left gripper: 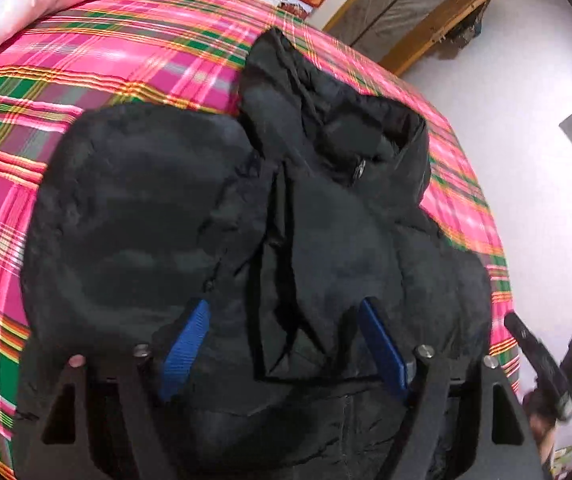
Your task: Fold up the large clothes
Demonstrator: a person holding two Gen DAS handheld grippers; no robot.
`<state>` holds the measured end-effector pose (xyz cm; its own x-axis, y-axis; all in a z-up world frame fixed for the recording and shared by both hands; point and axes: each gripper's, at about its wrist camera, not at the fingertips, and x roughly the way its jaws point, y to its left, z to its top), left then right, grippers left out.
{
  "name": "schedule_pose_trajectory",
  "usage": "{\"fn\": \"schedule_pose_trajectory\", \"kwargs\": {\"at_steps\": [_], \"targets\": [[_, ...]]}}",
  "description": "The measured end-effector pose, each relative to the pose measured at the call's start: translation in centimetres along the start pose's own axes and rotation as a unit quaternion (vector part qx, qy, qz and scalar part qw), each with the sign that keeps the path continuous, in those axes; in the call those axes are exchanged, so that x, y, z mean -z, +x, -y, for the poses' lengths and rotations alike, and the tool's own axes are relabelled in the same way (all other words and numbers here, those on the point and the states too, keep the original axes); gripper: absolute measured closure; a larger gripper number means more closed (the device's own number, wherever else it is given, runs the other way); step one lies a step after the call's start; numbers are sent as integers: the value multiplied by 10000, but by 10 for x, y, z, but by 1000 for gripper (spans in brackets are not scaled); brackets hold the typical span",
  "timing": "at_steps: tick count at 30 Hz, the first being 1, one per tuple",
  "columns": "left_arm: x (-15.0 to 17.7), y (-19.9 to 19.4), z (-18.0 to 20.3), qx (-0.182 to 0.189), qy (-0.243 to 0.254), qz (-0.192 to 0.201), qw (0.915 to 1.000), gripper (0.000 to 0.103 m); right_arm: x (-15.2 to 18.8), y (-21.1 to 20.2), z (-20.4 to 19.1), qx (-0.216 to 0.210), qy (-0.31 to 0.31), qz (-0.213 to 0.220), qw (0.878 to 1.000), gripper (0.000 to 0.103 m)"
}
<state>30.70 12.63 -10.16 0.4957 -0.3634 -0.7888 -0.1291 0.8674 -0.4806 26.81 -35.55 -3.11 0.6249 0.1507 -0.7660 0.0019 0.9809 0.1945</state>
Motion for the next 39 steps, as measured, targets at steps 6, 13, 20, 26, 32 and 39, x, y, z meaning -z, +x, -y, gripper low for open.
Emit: {"fn": "schedule_pose_trajectory", "kwargs": {"at_steps": [6,13,20,26,32,39], "targets": [[5,5,-5,-404,-53,79,9991,53,30,62,-5,26,-262,-564,9981,74],[4,-12,6,-863,282,323,9953,54,20,45,3,-43,-206,-491,9986,74],[-3,-49,38,-917,947,1268,9831,53,5,13,-24,-294,-615,-80,9976,74],[4,11,16,-1227,998,323,9869,49,21,69,-39,-235,-741,-608,9951,74],[2,17,10,-1243,934,402,9870,48,23,72,-47,-8,-1013,-663,9926,74],[15,-21,22,-1350,1024,648,9834,49,19,11,-43,-133,-897,-462,9948,74]]}}
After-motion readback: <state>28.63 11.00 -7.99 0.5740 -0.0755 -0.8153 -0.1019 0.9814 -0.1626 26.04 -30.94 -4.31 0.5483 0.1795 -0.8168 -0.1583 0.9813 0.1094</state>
